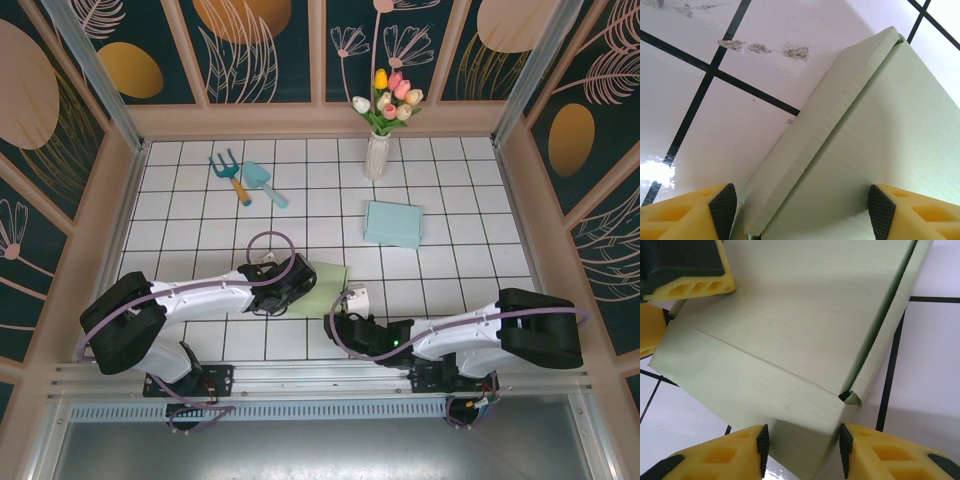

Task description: Fold the paper box

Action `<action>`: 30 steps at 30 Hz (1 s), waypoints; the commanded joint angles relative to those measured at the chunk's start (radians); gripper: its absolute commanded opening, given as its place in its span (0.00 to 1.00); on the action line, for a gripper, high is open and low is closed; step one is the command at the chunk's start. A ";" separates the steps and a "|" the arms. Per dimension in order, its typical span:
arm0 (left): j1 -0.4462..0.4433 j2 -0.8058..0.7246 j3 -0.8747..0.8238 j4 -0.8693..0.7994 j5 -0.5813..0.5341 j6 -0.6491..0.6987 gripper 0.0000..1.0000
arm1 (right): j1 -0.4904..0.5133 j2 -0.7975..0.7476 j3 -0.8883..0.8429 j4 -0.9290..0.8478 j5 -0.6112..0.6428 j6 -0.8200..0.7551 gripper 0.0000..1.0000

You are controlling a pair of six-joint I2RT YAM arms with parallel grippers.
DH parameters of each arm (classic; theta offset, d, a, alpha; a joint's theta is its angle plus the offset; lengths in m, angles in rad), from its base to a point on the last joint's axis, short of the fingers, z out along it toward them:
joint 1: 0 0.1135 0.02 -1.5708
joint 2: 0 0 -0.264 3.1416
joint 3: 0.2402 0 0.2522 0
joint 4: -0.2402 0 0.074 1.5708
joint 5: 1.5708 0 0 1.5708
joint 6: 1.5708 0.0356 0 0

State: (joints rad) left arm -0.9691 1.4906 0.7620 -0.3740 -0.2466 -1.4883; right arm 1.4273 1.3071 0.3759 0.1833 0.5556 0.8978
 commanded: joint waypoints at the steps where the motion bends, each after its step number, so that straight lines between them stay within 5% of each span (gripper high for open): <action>1: -0.002 0.036 -0.022 -0.121 -0.001 -0.012 0.72 | 0.007 -0.014 -0.023 0.032 0.034 -0.027 0.45; 9: -0.002 0.040 -0.029 -0.111 0.001 -0.010 0.72 | 0.008 -0.009 -0.087 0.172 0.022 -0.098 0.44; 30: -0.002 0.046 -0.036 -0.109 0.009 -0.013 0.72 | 0.014 -0.034 -0.076 0.180 -0.027 -0.091 0.44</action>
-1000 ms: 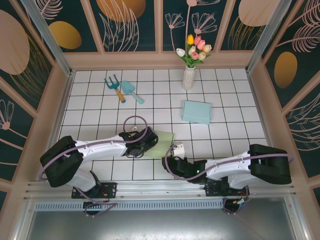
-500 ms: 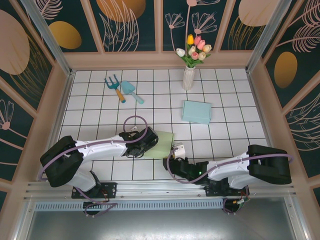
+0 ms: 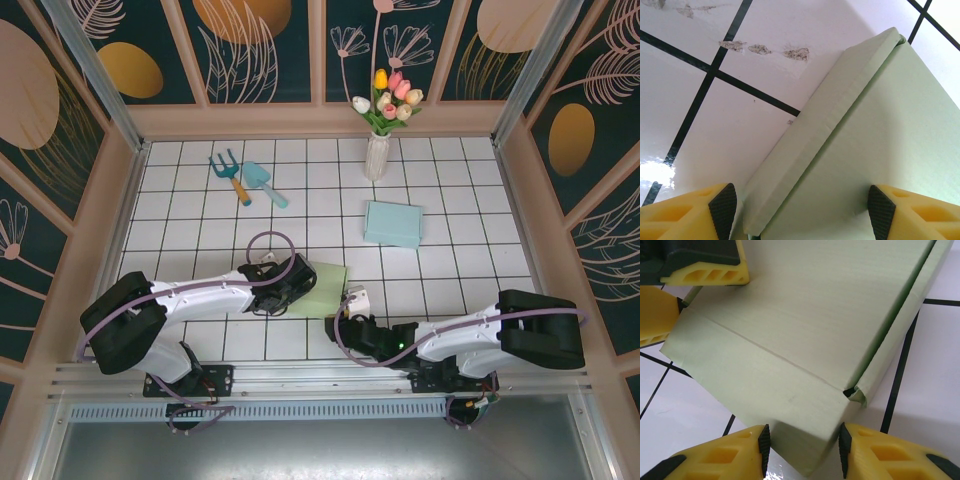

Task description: Fold the paper box

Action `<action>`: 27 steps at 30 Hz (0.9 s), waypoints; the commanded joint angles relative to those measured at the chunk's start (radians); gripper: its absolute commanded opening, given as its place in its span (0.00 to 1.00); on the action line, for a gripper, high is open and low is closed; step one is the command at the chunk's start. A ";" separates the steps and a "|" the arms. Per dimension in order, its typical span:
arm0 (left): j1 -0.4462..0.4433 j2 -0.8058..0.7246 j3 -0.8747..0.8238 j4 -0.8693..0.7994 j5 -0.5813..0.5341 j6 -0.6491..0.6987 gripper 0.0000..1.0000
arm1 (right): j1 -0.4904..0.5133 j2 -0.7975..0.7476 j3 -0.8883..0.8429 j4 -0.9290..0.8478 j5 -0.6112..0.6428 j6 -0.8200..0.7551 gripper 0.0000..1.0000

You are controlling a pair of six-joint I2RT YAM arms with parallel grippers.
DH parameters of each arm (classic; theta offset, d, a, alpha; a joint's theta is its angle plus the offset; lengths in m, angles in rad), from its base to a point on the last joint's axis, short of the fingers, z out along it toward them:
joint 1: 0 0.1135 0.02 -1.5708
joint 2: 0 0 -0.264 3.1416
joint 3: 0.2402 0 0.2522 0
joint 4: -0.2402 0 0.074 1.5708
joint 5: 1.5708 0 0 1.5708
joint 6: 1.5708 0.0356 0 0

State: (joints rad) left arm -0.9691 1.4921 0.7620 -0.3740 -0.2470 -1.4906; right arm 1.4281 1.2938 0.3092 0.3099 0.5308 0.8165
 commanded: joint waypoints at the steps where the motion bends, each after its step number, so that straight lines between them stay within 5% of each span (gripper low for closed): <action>1: 0.000 0.043 -0.038 -0.108 0.009 -0.011 0.72 | 0.013 -0.021 -0.015 0.054 0.007 -0.012 0.44; 27: -0.001 0.110 -0.013 -0.103 0.013 0.003 0.71 | 0.026 0.130 -0.170 0.375 0.119 -0.163 0.43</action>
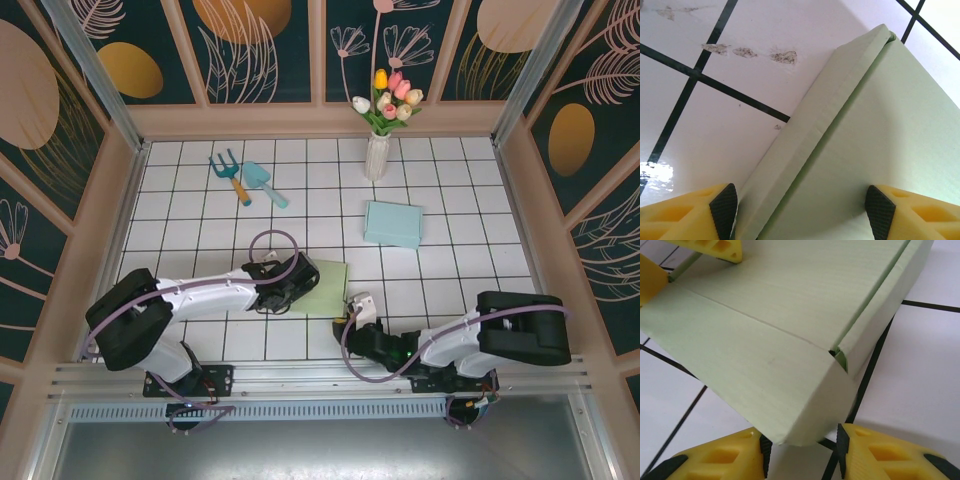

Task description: Fold the paper box

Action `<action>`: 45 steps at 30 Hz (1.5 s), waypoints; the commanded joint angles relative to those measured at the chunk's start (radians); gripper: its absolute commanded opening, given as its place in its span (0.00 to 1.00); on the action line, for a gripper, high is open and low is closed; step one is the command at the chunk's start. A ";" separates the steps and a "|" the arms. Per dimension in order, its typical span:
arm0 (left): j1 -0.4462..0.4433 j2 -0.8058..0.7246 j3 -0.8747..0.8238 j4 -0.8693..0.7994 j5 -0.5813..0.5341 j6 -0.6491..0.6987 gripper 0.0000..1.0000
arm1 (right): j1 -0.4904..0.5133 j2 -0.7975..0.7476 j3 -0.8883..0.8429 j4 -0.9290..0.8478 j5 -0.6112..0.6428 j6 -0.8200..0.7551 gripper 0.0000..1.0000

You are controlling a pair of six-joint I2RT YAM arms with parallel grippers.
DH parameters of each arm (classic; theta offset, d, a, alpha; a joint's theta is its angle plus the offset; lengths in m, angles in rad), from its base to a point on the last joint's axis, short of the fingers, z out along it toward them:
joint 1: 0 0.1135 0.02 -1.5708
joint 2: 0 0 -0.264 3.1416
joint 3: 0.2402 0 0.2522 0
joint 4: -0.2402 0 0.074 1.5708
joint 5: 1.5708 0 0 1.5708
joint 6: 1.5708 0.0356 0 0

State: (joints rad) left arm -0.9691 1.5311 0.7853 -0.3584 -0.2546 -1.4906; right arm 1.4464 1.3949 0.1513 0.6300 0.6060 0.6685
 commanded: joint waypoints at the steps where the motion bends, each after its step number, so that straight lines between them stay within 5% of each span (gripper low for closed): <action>1: -0.002 0.072 -0.035 -0.120 0.021 0.003 0.71 | 0.008 0.039 -0.011 0.058 0.047 -0.011 0.43; 10: 0.000 0.066 -0.066 -0.101 0.012 -0.003 0.71 | 0.011 0.021 0.046 -0.056 0.057 0.040 0.44; 24: 0.000 0.078 -0.070 -0.102 -0.015 -0.013 0.71 | 0.044 -0.393 0.087 -0.520 0.030 0.266 0.46; 30: -0.002 0.088 -0.072 -0.095 -0.011 -0.014 0.71 | 0.010 -0.492 0.051 -0.499 0.038 0.225 0.45; 38: 0.000 0.087 -0.066 -0.100 -0.006 -0.015 0.71 | -0.184 -0.502 -0.034 -0.298 -0.188 0.144 0.48; 45: -0.001 0.092 -0.057 -0.102 -0.003 -0.011 0.71 | -0.209 -0.490 -0.042 -0.235 -0.226 0.124 0.49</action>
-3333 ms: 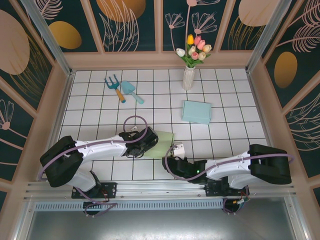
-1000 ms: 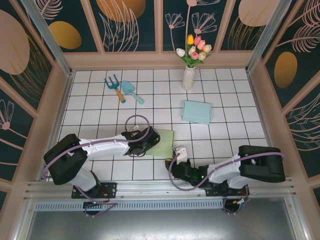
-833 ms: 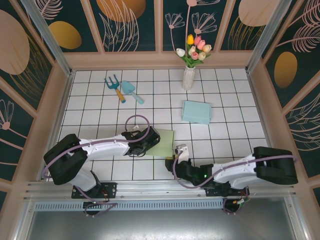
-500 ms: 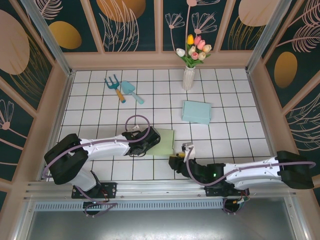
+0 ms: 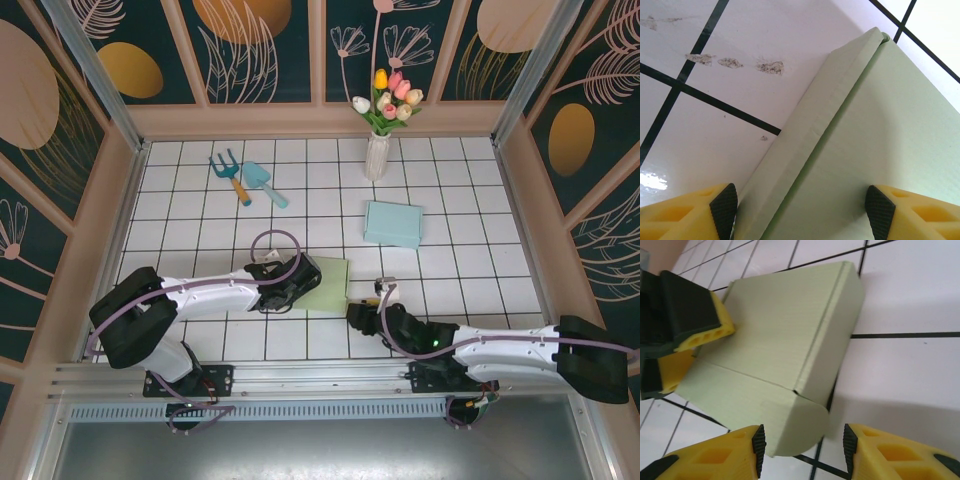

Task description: Fold the paper box

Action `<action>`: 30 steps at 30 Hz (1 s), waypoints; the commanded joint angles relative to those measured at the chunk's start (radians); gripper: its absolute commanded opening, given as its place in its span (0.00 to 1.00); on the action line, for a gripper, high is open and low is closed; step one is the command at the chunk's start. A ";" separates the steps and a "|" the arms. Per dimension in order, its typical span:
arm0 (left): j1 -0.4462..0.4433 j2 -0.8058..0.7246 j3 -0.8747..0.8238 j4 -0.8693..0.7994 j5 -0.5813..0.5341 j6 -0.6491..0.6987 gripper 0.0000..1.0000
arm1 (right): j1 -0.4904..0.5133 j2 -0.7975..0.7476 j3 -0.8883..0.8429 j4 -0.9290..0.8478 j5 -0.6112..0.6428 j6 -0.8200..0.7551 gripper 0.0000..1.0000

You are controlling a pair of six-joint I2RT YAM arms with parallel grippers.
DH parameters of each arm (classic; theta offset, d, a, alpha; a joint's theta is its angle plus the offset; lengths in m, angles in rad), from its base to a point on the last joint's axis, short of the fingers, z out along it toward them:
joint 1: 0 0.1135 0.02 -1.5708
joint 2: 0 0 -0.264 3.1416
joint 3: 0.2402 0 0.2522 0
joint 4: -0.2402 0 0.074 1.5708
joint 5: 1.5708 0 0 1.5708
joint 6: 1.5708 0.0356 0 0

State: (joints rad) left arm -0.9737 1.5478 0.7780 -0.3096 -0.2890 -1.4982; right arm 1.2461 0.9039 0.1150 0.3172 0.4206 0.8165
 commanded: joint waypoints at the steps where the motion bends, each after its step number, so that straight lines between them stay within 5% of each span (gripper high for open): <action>1: 0.003 0.075 -0.048 -0.151 0.032 -0.004 0.71 | -0.010 0.009 -0.003 0.083 -0.046 -0.027 0.49; 30: 0.004 0.071 -0.053 -0.154 0.035 -0.007 0.71 | -0.026 0.206 0.052 0.216 -0.171 -0.048 0.44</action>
State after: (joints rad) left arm -0.9737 1.5494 0.7799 -0.3096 -0.2893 -1.4986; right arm 1.2247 1.1007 0.1417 0.4801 0.2787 0.7895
